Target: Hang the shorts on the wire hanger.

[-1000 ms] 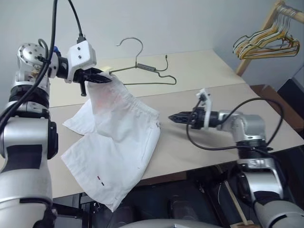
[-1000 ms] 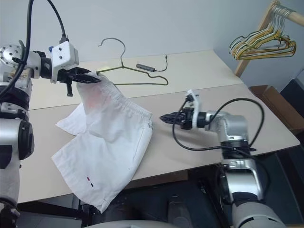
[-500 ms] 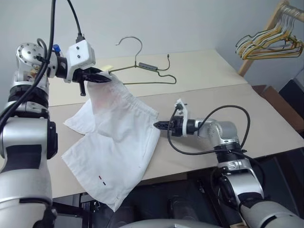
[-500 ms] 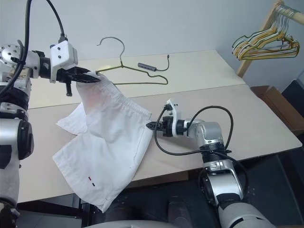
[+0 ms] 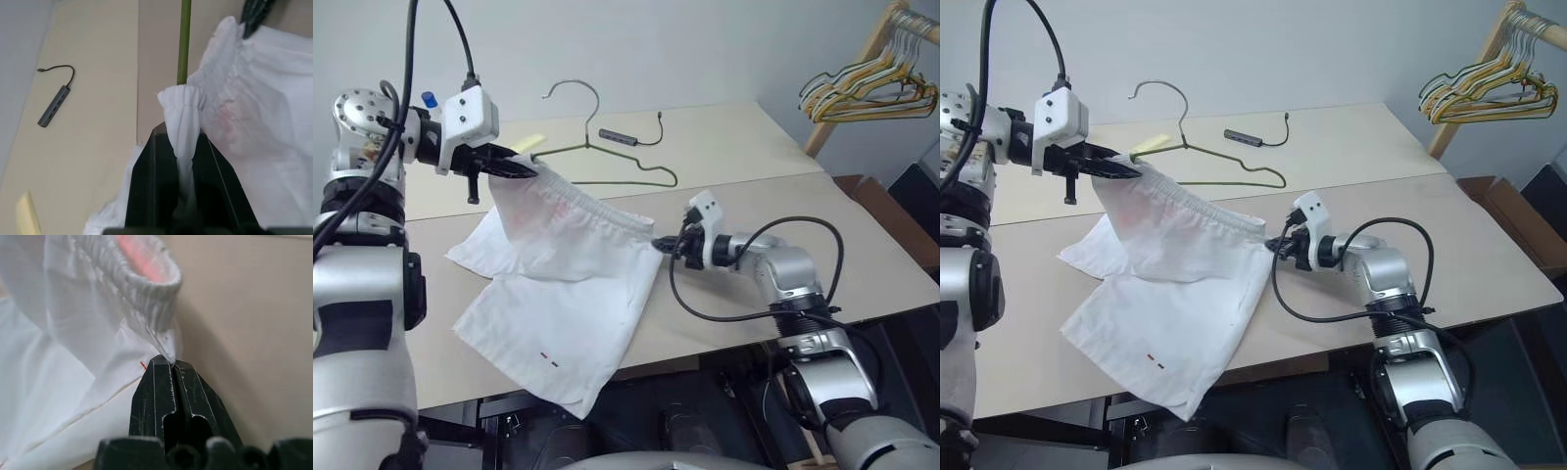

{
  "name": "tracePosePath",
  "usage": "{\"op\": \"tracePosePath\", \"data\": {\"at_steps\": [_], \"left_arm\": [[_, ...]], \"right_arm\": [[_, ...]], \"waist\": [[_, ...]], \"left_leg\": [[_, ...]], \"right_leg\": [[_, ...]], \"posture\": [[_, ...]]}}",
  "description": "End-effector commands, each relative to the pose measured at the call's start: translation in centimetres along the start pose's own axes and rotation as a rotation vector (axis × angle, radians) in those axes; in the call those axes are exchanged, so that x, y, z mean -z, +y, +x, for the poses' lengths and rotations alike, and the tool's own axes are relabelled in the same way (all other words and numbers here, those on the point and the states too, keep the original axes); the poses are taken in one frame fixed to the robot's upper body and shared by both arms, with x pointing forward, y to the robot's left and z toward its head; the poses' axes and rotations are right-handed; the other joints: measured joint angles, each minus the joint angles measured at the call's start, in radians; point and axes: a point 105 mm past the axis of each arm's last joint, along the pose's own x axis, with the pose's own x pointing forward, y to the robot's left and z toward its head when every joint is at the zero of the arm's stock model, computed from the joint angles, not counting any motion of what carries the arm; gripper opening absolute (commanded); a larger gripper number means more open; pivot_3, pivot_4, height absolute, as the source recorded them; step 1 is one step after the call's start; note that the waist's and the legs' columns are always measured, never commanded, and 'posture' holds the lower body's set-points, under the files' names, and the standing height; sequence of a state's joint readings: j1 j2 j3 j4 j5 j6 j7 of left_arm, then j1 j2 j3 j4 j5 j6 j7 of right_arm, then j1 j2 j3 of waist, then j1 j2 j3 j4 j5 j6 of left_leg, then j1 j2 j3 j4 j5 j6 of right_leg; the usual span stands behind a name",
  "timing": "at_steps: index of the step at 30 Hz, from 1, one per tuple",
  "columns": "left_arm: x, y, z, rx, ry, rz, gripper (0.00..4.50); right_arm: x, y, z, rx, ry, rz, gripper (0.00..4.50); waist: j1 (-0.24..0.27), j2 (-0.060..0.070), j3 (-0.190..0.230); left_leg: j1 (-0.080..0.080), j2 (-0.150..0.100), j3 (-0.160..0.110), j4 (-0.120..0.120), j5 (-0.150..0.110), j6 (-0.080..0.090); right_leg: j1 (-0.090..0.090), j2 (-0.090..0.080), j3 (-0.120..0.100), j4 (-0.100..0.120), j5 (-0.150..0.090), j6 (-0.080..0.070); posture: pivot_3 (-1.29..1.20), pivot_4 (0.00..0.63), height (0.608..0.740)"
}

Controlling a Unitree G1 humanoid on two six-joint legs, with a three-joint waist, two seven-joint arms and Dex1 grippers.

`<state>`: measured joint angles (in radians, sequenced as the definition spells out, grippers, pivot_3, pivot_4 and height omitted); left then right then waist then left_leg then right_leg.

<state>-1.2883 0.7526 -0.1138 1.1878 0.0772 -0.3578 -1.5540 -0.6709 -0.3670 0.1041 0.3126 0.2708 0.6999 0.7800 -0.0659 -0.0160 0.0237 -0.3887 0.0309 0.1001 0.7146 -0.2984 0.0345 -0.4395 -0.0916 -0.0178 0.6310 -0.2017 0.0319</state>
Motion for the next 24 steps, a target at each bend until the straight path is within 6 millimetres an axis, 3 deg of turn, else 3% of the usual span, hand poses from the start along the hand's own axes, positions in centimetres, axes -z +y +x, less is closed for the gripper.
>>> {"op": "tracePosePath", "data": {"at_steps": [1,9,16,24], "left_arm": [[-0.3,0.5,-1.2,-0.044,0.021,0.053,0.00],[0.4,0.0,-0.8,-0.042,0.011,0.024,0.00],[0.3,-0.3,-0.5,-0.022,-0.015,0.015,0.00],[1.3,-0.5,-0.8,-0.023,0.043,0.015,0.00]], "right_arm": [[-1.8,-3.8,-3.1,0.185,-0.035,-0.157,0.03],[-2.8,-6.4,-6.2,0.273,-0.054,-0.195,0.03],[-2.9,-6.8,-6.1,0.285,-0.029,-0.219,0.03],[-4.6,-7.4,-6.7,0.294,-0.035,-0.261,0.03]], "waist": [[0.005,0.000,0.000],[-0.002,0.000,0.000],[-0.003,0.000,0.000],[-0.003,0.000,0.000]], "left_leg": [[0.000,0.000,0.000,0.000,0.000,0.000],[0.001,0.001,0.001,0.000,-0.003,0.005],[0.002,0.000,0.002,0.000,-0.003,0.005],[0.002,0.001,0.007,0.000,-0.003,0.005]], "right_leg": [[0.000,0.000,0.000,0.000,0.000,0.000],[0.000,0.001,0.001,0.000,0.000,0.000],[0.000,0.001,0.002,-0.001,0.000,0.000],[0.000,0.001,0.002,0.000,0.000,0.000]], "posture": [[0.01,0.000,0.740],[0.00,0.000,0.740],[0.00,0.000,0.740],[0.00,0.000,0.740]]}}
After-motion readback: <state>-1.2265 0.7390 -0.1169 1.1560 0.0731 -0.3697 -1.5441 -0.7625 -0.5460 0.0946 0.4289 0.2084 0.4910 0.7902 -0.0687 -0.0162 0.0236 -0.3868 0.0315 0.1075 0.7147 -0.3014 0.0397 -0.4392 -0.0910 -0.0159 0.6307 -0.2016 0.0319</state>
